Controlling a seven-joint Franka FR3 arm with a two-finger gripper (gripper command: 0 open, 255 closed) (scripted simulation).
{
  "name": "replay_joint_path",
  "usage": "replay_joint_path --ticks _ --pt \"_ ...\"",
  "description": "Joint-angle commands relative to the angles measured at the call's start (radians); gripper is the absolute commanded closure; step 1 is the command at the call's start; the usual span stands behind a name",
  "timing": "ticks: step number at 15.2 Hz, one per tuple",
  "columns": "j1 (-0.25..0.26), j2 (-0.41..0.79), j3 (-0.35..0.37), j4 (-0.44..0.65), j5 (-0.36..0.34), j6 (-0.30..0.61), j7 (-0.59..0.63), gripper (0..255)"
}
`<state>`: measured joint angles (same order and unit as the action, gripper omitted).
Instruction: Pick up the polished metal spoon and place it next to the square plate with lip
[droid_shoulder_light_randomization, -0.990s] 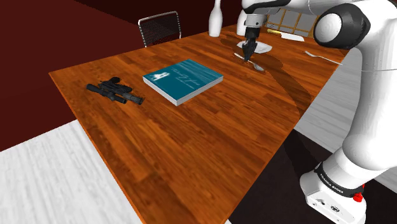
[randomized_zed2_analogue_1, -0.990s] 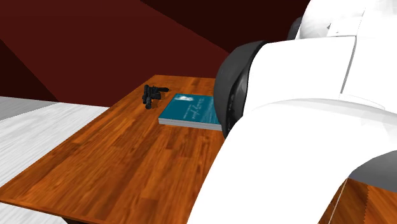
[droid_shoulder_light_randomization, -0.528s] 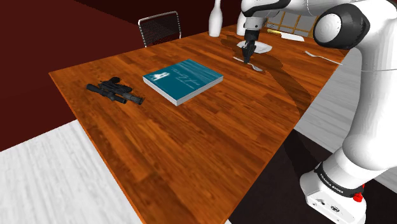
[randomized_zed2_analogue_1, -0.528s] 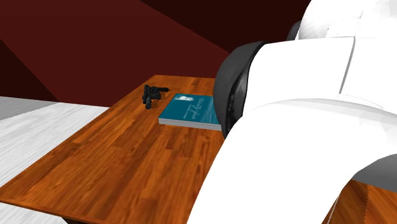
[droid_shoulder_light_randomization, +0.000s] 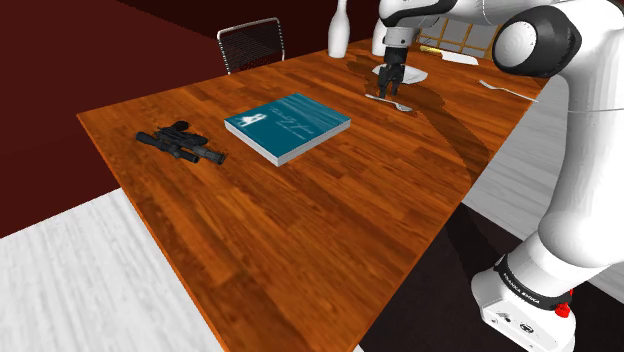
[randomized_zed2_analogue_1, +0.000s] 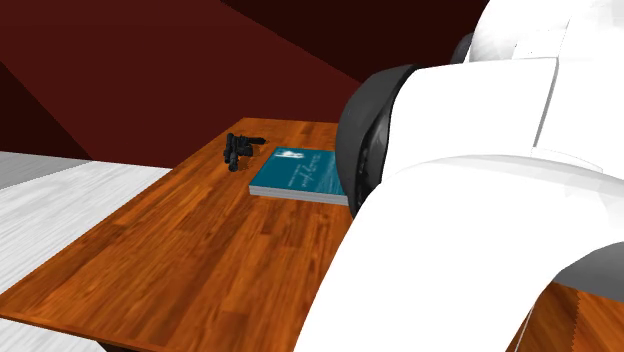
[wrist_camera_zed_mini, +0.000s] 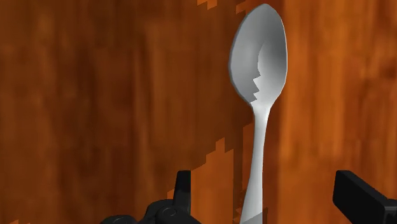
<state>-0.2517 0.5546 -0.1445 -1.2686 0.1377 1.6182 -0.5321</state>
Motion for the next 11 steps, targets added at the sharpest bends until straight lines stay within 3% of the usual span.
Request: replay_joint_path --ticks 1,4,11 --pt "-0.004 0.011 0.000 0.050 0.000 -0.039 0.002 0" --pt "-0.019 0.057 0.001 0.217 0.004 -0.160 0.007 0" --pt "-0.020 0.057 0.001 0.217 0.004 -0.160 0.007 0"
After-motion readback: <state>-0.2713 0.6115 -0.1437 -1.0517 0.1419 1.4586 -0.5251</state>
